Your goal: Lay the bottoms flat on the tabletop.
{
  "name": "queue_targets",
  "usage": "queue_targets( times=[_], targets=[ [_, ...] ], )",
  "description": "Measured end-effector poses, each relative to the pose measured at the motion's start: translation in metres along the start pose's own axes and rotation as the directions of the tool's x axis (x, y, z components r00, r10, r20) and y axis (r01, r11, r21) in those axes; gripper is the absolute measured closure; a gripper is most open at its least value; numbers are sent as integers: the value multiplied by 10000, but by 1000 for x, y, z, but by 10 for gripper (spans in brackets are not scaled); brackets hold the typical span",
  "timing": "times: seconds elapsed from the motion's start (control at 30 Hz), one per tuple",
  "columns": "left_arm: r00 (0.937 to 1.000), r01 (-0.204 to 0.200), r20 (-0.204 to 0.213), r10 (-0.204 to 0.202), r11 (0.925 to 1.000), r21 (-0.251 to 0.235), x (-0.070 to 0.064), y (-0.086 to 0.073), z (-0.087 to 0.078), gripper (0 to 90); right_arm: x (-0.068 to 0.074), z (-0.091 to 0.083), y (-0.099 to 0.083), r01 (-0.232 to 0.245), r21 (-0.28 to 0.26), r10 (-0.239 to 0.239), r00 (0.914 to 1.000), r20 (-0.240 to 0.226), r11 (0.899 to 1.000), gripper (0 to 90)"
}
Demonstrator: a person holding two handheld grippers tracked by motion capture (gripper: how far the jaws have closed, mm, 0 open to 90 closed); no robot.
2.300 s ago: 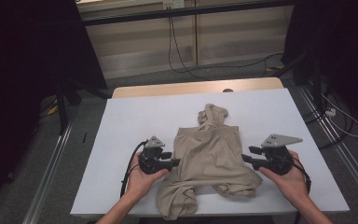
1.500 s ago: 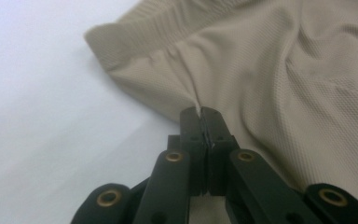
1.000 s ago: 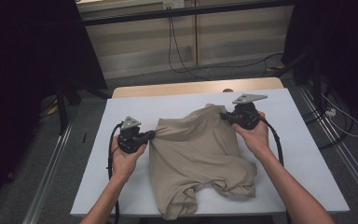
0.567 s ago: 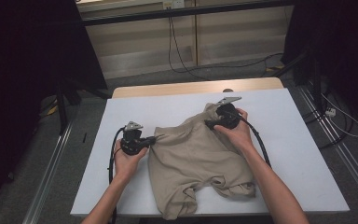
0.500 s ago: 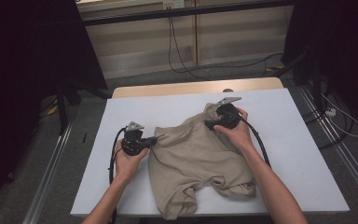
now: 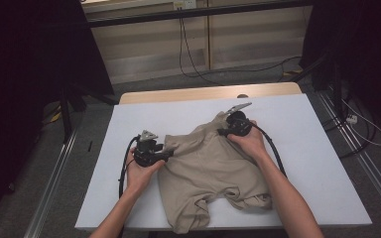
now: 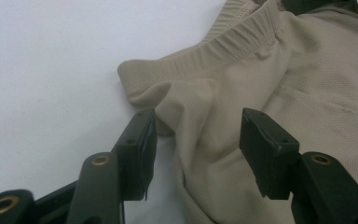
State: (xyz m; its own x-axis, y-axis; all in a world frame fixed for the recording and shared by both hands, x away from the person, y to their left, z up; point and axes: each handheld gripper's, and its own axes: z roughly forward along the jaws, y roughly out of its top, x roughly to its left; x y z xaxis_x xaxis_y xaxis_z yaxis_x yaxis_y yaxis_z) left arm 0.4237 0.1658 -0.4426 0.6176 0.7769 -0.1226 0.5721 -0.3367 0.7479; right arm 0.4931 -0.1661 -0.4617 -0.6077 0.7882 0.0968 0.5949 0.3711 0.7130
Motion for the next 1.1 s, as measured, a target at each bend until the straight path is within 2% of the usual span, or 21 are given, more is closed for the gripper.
queue_targets(
  times=[0.17,0.23,0.4,0.5,0.63,0.7,0.73,0.8,0.83,0.87,0.9,0.93,0.97,1.0,1.07,1.1],
  targets=[
    [9999,-92,-57,92,9999,-85,0,-1,-3,426,3,-12,-6,96,-59,-95,9999,103,9999,810],
    [10000,-22,-51,21,9999,-160,-1,-1,-3,416,6,-22,-10,304,-43,-303,9994,191,9995,814],
    [10000,-87,10,88,9998,-180,-2,-1,-5,411,14,-50,-27,200,-150,-192,9985,521,9997,817],
    [9996,-224,181,225,9997,-40,-5,-1,-3,412,20,-68,-42,184,-103,-177,9975,689,9998,818],
    [9979,-329,569,318,9993,201,-10,-2,6,418,25,-84,-55,97,-130,-89,9980,620,9999,818],
    [9979,-222,620,207,9995,224,-12,-2,10,417,27,-93,-63,143,-108,-136,9982,584,9998,818],
    [9966,-93,820,73,9997,239,-15,-1,19,419,29,-96,-66,201,-99,-195,9981,589,9997,818],
    [9968,-98,804,44,9977,672,-18,-1,27,487,31,-101,-72,211,-160,-202,9981,584,9996,817],
    [9972,-450,619,407,9966,695,-22,0,28,500,31,-103,-75,167,-188,-156,9980,607,9997,818],
    [9972,-450,619,407,9966,695,-22,0,28,556,31,-105,-77,139,-197,-127,9982,590,9997,818],
    [9879,-607,1476,473,9943,880,-24,1,25,768,32,-106,-78,129,-163,-120,9985,528,9998,818],
    [9866,-692,1547,521,9918,1071,-27,0,24,863,32,-108,-79,143,-159,-135,9985,531,9998,818],
    [9866,-692,1547,521,9918,1071,-27,0,24,878,32,-108,-79,143,-159,-135,9985,531,9998,818],
    [9817,-1070,1694,866,9875,1156,-34,0,21,884,34,-113,-83,167,-215,-159,9991,401,9996,818],
    [9792,-1033,1860,809,9881,1139,-37,-1,19,887,37,-117,-85,166,-216,-158,9993,353,9996,818],
    [9765,-1010,2005,791,9897,1012,-42,-2,14,887,41,-126,-92,40,-269,-35,9998,192,9996,818]
  ],
)
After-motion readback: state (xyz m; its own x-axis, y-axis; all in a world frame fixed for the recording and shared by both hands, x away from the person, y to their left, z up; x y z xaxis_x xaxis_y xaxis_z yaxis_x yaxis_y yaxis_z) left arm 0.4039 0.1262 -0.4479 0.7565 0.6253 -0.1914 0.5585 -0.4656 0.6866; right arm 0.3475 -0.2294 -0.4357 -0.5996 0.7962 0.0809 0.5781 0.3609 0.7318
